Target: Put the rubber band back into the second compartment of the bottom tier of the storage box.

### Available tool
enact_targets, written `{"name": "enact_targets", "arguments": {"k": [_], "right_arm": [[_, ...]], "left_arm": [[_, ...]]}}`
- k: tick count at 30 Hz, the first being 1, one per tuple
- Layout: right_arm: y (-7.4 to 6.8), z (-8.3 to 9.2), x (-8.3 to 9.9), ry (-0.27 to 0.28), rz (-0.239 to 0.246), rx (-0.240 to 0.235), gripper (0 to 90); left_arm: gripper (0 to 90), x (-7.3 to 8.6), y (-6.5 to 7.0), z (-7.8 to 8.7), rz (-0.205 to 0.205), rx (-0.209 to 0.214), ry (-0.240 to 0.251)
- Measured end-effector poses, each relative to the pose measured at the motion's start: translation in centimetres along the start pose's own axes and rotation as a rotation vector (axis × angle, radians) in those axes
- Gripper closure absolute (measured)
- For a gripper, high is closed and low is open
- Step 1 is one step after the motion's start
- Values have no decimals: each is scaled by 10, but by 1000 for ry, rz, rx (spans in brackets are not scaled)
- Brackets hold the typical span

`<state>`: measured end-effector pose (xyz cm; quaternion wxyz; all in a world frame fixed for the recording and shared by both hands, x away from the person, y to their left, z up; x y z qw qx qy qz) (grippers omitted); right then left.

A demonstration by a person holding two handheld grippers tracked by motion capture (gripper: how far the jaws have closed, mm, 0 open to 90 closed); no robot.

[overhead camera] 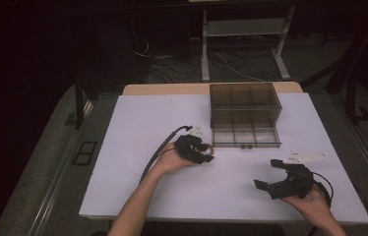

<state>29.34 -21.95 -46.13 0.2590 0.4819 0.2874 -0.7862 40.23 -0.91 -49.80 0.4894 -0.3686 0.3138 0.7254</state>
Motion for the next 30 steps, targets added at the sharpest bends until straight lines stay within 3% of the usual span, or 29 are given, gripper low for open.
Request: {"name": "enact_targets", "arguments": {"k": [6,16,20,24,30], "right_arm": [[0,0,0,-4,-1,0,1],[0,0,1,-5,0,-4,1],[0,0,1,-7,1,-4,1],[0,0,1,-7,1,-4,1],[0,0,1,-8,2,-4,1]], "left_arm": [[551,4,1,-4,4,15,-23],[676,5,1,-4,19,17,-16],[747,5,0,-4,-4,27,-19],[798,5,1,-5,26,26,-15],[829,5,0,-5,31,27,-17]]}}
Point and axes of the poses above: each handheld gripper's, and its own axes: z roughly backward along the jaws, x roughly out of its underside, y roughly to its right, the point moved 8 cm from there along -z, roughly forward along the jaws, and after that the axes turned 14 degrees about y, right-handed, at the moved point
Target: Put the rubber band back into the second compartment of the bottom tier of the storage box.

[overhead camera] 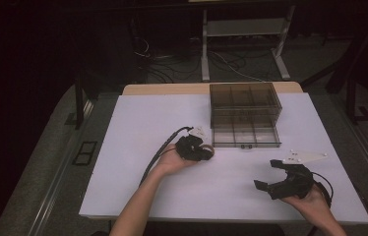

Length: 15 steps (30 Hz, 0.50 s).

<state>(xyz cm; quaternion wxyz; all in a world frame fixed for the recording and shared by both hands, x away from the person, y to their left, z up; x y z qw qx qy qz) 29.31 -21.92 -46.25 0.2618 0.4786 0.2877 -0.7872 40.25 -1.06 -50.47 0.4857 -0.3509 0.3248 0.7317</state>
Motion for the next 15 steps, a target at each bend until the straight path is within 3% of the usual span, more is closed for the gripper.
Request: {"name": "enact_targets", "arguments": {"k": [6,7,8,10,15], "right_arm": [[0,0,0,-2,1,0,0],[0,0,0,-3,1,0,0],[0,0,0,-3,1,-1,1],[0,-1,0,-3,1,-1,1],[0,-1,0,-4,1,-1,1]], "left_arm": [[832,0,0,1,4,-1,0],[832,0,1,2,20,-4,2],[833,0,-1,2,2,-3,5],[833,-1,0,4,20,-6,10],[835,-3,-1,9,0,-1,12]]}}
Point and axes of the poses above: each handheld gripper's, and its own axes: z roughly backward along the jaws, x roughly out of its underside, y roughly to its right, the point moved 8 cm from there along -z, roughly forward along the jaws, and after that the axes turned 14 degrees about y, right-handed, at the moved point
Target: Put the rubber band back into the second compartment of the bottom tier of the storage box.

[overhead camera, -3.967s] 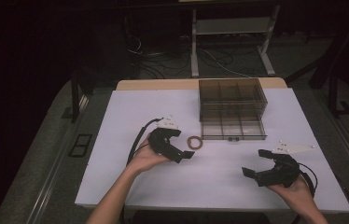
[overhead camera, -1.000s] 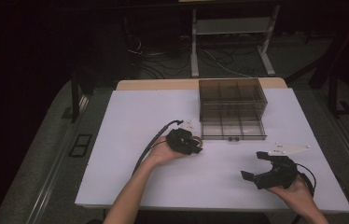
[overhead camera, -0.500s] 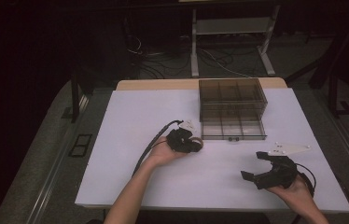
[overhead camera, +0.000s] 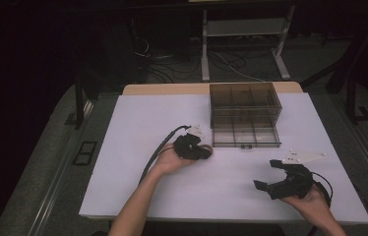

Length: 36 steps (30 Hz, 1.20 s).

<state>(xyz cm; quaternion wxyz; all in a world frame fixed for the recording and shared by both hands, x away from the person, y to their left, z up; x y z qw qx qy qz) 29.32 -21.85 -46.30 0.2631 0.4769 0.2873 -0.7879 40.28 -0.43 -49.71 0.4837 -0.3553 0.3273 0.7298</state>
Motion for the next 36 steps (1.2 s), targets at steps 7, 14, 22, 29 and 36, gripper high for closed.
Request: {"name": "enact_targets", "arguments": {"k": [7,14,22,29,36], "right_arm": [[0,0,0,2,0,3,1],[0,-1,0,0,2,1,0],[0,-1,0,-1,3,0,1],[0,0,0,4,2,2,1],[-1,1,0,4,0,-1,0]], "left_arm": [[835,-5,1,6,9,1,29],[834,-10,4,12,25,3,47],[834,-21,10,14,-2,21,51],[833,-28,14,15,-10,28,45],[833,-35,15,18,-21,24,43]]}}
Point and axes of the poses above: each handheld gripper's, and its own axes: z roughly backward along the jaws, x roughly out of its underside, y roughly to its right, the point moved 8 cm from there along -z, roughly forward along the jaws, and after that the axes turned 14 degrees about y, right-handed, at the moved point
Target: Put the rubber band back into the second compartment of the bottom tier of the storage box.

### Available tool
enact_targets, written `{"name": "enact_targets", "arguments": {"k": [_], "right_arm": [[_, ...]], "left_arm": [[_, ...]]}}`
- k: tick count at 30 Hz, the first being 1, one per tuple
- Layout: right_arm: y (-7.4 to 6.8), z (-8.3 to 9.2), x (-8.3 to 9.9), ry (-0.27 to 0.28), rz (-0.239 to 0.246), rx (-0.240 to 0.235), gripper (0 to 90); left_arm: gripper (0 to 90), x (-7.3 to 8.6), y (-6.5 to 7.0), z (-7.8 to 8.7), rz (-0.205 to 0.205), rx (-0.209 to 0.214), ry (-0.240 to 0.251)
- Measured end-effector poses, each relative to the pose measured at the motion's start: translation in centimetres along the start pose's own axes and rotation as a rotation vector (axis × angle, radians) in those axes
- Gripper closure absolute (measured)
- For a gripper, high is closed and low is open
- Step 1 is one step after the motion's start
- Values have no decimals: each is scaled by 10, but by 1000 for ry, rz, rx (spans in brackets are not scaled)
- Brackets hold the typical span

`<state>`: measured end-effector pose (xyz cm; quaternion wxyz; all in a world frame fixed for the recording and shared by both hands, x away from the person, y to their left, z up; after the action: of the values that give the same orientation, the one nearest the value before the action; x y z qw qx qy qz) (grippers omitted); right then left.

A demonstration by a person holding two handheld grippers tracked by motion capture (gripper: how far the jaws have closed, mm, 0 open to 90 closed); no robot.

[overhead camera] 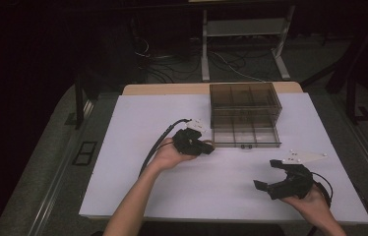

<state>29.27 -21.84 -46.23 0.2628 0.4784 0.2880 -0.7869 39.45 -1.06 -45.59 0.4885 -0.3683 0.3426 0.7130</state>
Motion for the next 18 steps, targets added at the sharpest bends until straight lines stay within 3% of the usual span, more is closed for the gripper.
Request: {"name": "enact_targets", "arguments": {"k": [10,18], "right_arm": [[1,2,-2,8,-3,4,1],[2,5,-3,22,-4,5,0]], "left_arm": [[833,-16,4,-2,-13,14,9],[833,-32,9,-9,-55,35,-2]]}}
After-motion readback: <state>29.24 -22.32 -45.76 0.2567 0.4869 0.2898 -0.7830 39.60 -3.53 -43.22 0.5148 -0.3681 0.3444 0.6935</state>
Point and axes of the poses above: each handheld gripper's, and its own axes: z roughly backward along the jaws, x roughly out of its underside, y roughly to its right, the point moved 8 cm from there along -z, roughly forward along the jaws, and after that the axes turned 14 degrees about y, right-handed, at the moved point
